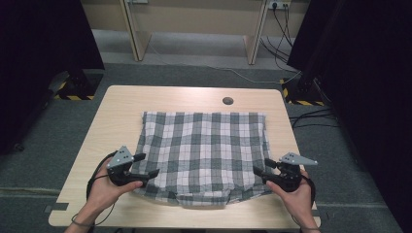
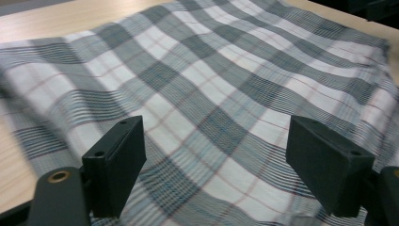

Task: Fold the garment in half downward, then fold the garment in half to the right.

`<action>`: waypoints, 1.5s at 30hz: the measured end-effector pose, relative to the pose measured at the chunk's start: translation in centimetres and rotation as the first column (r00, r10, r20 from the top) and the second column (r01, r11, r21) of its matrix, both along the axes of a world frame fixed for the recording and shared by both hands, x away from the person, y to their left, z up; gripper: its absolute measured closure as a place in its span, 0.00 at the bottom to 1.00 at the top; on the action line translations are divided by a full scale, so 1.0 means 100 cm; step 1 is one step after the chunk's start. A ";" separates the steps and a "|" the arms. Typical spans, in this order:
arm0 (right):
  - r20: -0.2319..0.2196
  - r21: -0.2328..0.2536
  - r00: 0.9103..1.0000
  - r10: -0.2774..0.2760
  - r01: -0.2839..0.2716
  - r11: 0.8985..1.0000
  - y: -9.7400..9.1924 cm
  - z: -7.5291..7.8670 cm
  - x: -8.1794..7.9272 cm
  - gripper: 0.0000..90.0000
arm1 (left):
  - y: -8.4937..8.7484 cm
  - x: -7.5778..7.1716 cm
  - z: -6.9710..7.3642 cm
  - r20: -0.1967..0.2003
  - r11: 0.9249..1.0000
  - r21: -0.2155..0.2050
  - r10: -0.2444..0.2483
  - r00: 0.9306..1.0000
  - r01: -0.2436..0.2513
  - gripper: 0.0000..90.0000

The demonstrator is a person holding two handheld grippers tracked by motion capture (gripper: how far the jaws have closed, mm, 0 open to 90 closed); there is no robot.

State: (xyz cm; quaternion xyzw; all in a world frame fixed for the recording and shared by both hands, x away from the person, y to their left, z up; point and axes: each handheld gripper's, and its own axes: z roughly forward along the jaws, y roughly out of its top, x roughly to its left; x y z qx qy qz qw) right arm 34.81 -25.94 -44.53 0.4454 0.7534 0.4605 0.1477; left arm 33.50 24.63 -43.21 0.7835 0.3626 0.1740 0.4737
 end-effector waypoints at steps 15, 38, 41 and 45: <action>0.016 -0.055 0.989 -0.146 0.147 0.988 -0.010 0.005 0.030 0.37 | 0.013 0.035 -0.003 -0.010 0.985 0.034 0.167 0.986 -0.167 0.24; -0.042 -0.078 0.974 -0.222 0.218 0.973 -0.026 0.002 0.055 0.35 | 0.021 0.062 -0.004 -0.068 0.968 0.052 0.250 0.966 -0.247 0.25; -0.054 -0.087 0.971 -0.234 0.228 0.970 -0.025 0.003 0.061 0.35 | 0.023 0.069 -0.004 -0.073 0.963 0.058 0.268 0.961 -0.264 0.25; -0.072 -0.100 0.967 -0.245 0.238 0.966 -0.024 0.002 0.069 0.35 | 0.027 0.087 -0.010 -0.101 0.950 0.088 0.308 0.946 -0.299 0.25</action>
